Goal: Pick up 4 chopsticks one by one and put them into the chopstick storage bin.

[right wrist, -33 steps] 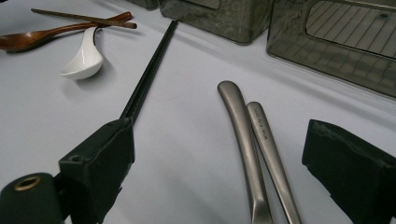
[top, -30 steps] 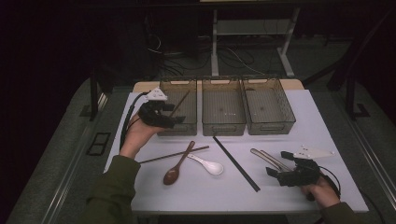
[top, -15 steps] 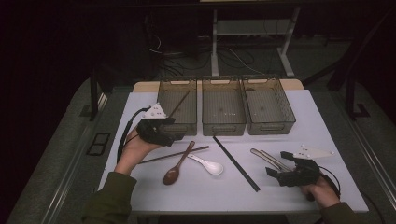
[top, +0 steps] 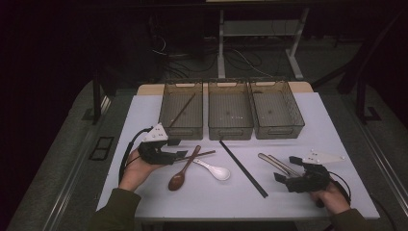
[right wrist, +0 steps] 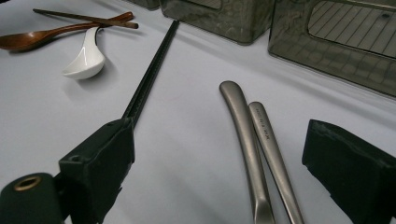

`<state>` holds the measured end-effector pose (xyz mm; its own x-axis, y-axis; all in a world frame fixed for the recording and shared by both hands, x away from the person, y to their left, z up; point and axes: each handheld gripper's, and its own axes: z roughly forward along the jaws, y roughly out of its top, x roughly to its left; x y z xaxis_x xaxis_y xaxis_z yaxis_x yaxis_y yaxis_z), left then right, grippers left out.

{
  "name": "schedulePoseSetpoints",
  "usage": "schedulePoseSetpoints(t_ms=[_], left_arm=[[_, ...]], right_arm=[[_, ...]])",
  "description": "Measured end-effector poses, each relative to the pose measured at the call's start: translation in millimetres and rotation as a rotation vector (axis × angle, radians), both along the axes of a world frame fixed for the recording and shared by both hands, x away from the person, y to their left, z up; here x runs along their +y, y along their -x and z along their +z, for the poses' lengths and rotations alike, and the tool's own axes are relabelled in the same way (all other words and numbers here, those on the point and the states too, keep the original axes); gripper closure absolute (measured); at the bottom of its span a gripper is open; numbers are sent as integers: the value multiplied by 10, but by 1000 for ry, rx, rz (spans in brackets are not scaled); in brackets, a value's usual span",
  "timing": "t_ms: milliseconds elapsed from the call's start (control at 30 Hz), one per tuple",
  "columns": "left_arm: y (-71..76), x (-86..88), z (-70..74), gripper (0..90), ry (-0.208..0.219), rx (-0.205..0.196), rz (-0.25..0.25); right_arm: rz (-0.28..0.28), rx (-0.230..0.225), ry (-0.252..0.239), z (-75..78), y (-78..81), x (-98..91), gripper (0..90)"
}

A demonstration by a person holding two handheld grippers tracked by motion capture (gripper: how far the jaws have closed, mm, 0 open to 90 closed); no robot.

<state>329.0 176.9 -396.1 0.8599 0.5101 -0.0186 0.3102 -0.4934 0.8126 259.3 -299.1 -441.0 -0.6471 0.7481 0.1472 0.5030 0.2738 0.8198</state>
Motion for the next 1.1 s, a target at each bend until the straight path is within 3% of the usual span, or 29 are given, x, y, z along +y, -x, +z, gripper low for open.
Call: schedulePoseSetpoints(t_ms=[267,433,800,1100], left_arm=[[-60,60,-167,593,8,40,-17],[-106,76,-245,646,-12,72,-19],[-177,92,-414,677,-66,127,-21],[-209,89,-483,688,-72,164,-38]], right_arm=[[4,3,4,-3,2,6,89],[7,2,5,-3,2,9,90],[9,1,7,-5,2,13,89],[11,1,7,-6,1,13,89]])
